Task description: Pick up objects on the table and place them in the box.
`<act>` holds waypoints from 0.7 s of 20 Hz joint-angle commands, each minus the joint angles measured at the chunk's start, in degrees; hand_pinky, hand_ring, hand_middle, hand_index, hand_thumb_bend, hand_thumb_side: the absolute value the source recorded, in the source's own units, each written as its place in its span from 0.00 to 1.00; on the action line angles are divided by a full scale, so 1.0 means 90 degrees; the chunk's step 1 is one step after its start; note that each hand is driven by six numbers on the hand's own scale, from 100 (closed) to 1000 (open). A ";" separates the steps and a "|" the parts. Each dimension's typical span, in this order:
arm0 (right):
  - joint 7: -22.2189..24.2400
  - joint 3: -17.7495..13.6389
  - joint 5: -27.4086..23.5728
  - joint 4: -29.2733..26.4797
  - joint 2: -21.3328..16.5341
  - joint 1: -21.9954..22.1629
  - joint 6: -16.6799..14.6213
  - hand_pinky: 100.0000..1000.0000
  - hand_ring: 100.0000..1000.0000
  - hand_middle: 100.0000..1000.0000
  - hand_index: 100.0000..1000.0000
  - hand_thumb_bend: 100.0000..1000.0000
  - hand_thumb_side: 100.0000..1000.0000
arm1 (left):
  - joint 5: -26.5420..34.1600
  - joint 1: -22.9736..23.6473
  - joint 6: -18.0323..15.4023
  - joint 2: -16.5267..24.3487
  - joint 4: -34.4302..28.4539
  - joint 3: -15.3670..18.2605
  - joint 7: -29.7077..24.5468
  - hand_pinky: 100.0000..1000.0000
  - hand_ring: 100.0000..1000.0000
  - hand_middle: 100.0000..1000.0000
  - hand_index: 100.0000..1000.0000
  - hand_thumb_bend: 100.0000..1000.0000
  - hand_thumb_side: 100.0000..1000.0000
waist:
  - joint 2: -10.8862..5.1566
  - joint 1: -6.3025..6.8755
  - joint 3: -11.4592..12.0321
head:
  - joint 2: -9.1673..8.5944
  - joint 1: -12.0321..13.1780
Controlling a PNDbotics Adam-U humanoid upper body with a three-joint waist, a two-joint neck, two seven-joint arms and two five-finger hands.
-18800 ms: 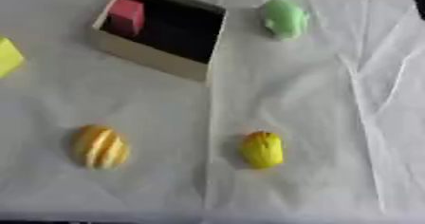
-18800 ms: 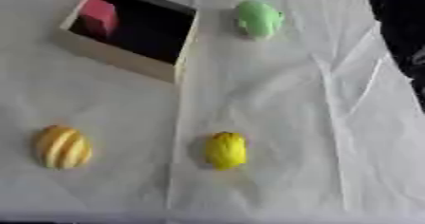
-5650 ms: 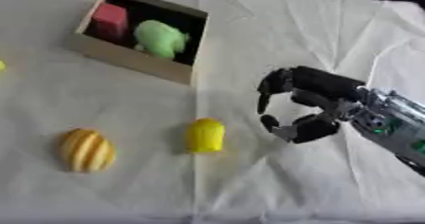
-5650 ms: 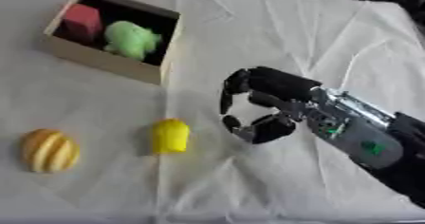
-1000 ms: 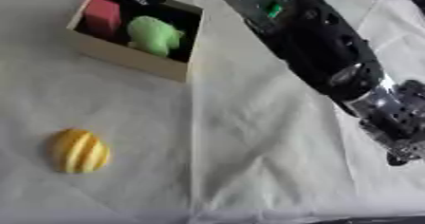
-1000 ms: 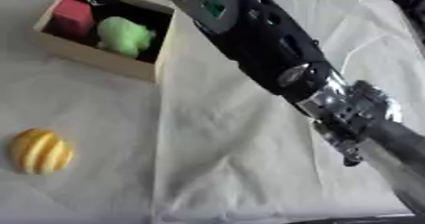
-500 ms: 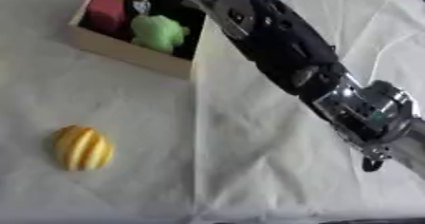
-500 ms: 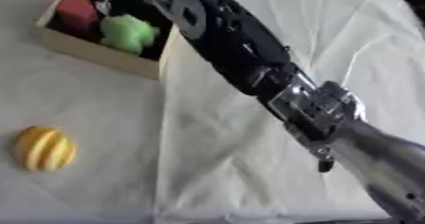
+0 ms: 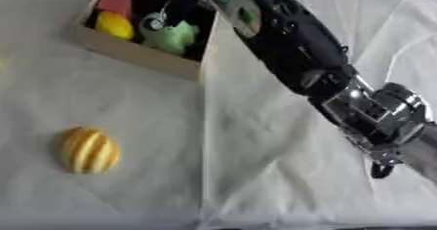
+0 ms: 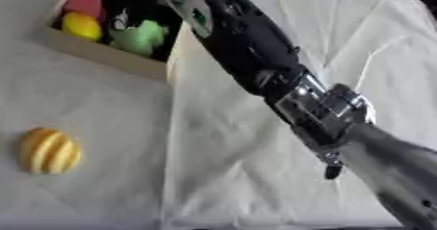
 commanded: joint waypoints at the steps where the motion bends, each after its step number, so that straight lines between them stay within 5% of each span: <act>1: -0.0038 -0.0134 0.0133 -0.0183 -0.0103 -0.0155 0.0147 0.85 0.92 0.81 0.95 0.38 0.24 | 0.0009 -0.0033 -0.0007 0.0079 -0.0068 0.0008 -0.0031 0.70 0.85 0.70 0.80 0.00 0.55 | -0.0063 0.0050 -0.0023 | 0.0025 0.0040; 6: -0.0185 -0.0228 -0.0171 -0.0675 -0.0281 -0.0019 0.0401 0.83 0.89 0.78 0.93 0.29 0.18 | -0.0032 -0.0045 -0.0026 0.0088 -0.0090 0.0026 -0.0018 0.70 0.85 0.70 0.80 0.00 0.54 | -0.0086 0.0074 -0.0049 | 0.0025 0.0142; 10: -0.0463 -0.0349 -0.1058 -0.1803 -0.0778 0.0216 0.0869 0.80 0.84 0.72 0.88 0.00 0.04 | -0.0384 -0.0119 -0.0060 0.0262 -0.0188 0.0040 -0.0020 0.70 0.85 0.71 0.80 0.00 0.51 | -0.0089 0.0104 -0.0076 | 0.0025 0.0369; 14: -0.0851 -0.0552 -0.2164 -0.2864 -0.1331 0.0435 0.1527 0.79 0.82 0.71 0.84 0.00 0.18 | -0.1237 -0.0364 -0.0048 0.0741 -0.0350 -0.0078 -0.0206 0.71 0.85 0.71 0.81 0.01 0.43 | -0.0120 0.0147 -0.0136 | 0.0025 0.0508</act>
